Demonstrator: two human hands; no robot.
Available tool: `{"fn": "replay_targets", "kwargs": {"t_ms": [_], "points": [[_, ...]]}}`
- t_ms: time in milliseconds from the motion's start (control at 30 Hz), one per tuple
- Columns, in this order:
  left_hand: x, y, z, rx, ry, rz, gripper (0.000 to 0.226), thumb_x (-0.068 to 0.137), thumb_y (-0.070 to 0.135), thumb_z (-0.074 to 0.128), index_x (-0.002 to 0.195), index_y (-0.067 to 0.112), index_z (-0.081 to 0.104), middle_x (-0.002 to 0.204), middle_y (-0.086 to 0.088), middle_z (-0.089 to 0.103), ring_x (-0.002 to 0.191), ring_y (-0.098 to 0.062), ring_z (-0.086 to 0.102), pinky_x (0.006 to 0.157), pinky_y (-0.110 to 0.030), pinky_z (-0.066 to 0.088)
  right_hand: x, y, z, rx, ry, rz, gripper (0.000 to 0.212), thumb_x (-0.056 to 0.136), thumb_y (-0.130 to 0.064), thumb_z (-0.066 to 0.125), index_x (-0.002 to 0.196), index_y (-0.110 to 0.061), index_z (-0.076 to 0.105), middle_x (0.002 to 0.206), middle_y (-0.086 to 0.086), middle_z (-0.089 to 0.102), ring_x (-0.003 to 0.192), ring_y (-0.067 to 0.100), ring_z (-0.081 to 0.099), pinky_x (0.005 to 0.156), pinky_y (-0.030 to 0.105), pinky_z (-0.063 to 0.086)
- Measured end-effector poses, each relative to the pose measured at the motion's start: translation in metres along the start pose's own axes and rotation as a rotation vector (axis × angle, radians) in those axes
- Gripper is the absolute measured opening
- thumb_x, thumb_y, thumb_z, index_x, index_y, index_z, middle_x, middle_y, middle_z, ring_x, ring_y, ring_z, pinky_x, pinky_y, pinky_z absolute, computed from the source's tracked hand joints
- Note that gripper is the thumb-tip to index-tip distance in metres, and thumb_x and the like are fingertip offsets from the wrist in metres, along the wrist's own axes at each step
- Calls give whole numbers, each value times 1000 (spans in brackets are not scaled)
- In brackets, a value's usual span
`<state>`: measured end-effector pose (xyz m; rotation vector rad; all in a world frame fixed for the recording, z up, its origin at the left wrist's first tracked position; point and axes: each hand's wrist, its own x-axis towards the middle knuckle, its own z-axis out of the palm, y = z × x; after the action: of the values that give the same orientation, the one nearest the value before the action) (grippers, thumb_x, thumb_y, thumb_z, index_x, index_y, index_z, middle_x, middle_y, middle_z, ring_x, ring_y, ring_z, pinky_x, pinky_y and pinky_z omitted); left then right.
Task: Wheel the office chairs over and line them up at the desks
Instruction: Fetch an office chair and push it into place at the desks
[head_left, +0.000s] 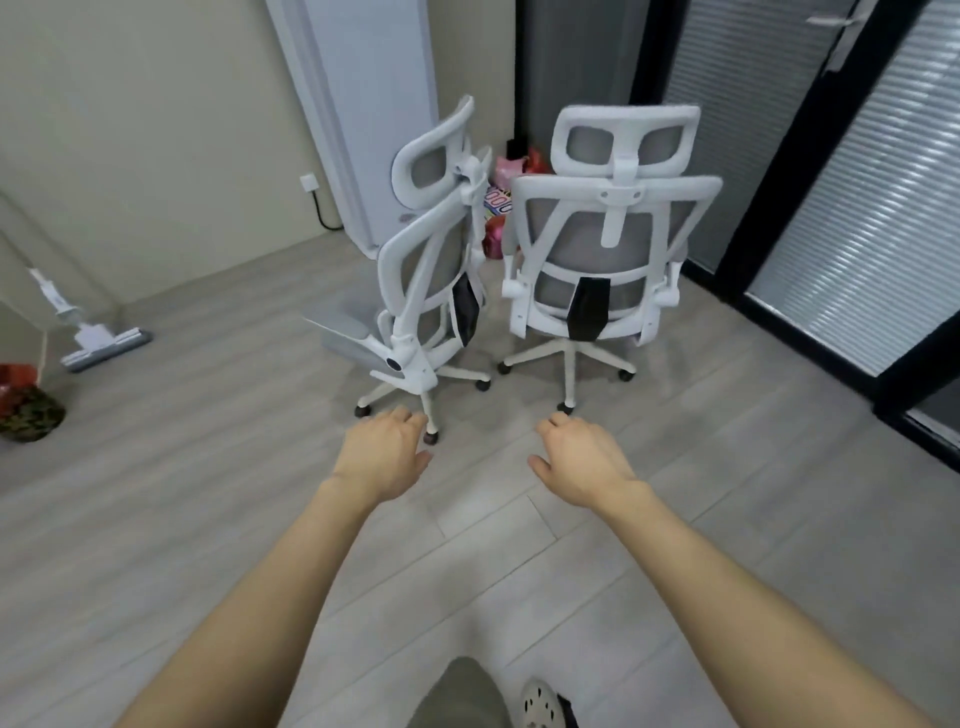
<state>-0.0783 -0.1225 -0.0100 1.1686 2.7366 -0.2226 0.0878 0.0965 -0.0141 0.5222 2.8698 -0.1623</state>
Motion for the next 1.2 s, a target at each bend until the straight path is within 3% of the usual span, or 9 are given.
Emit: {"fn": "replay_targets", "kwargs": {"t_ms": [233, 400, 533, 633, 800, 900, 1000, 1133, 1200], "points": [[192, -43, -43, 0, 108, -69, 44, 104, 44, 63, 139, 18, 62, 132, -5, 63, 121, -33, 65, 88, -45, 55, 177, 49, -63, -25, 55, -51, 40, 110, -43, 55, 135, -13, 60, 133, 9, 62, 123, 34, 63, 96, 44, 50], [357, -64, -64, -13, 184, 19, 45, 102, 42, 67, 135, 12, 60, 142, -13, 58, 134, -38, 54, 108, -49, 48, 291, 81, -88, -9, 58, -16, 38, 110, -44, 55, 133, -14, 61, 129, 9, 63, 123, 33, 63, 99, 47, 51], [476, -77, -77, 66, 261, 35, 86, 95, 53, 74, 156, 2, 42, 169, -26, 32, 162, -46, 26, 134, -56, 25, 366, 108, -111, -24, 72, -13, 37, 110, -42, 54, 130, -13, 62, 128, 9, 63, 119, 33, 64, 95, 45, 50], [529, -83, -75, 72, 264, -57, 106, 92, 61, 72, 165, -3, 28, 165, -25, 33, 157, -46, 30, 134, -56, 26, 412, 121, -126, -34, 81, -18, 37, 110, -42, 53, 131, -13, 63, 128, 9, 63, 117, 34, 65, 91, 45, 51], [563, -81, -52, 177, 292, -185, 99, 107, 62, 48, 168, -8, 15, 167, -26, 31, 157, -42, 31, 136, -52, 20, 506, 135, -146, 4, 158, -145, 46, 109, -43, 56, 143, -12, 58, 139, 9, 59, 125, 33, 61, 99, 44, 53], [567, -86, -41, 150, 372, -203, 84, 111, 52, 44, 168, -6, 23, 164, -27, 39, 152, -43, 38, 135, -52, 20, 566, 135, -155, 61, 241, -257, 64, 104, -50, 64, 153, -11, 51, 153, 8, 52, 140, 32, 53, 113, 47, 51], [564, -96, -38, 142, 403, -215, 81, 108, 49, 45, 168, -4, 32, 161, -29, 46, 148, -46, 45, 133, -55, 28, 624, 131, -160, 121, 261, -406, 98, 95, -63, 72, 167, -9, 34, 174, 12, 34, 162, 31, 31, 135, 47, 31], [542, -100, -38, 140, 365, -312, 89, 102, 49, 58, 170, -1, 31, 165, -25, 44, 152, -42, 42, 137, -52, 23, 683, 116, -162, 91, 200, -638, 123, 83, -84, 71, 169, -6, 29, 179, 16, 23, 168, 32, 19, 139, 48, 19], [528, -104, -41, 108, 374, -367, 88, 97, 49, 62, 167, 0, 38, 160, -24, 49, 148, -42, 47, 135, -51, 27, 697, 108, -157, 37, 162, -718, 132, 80, -97, 59, 168, -2, 30, 177, 18, 27, 167, 33, 20, 140, 47, 12]]}}
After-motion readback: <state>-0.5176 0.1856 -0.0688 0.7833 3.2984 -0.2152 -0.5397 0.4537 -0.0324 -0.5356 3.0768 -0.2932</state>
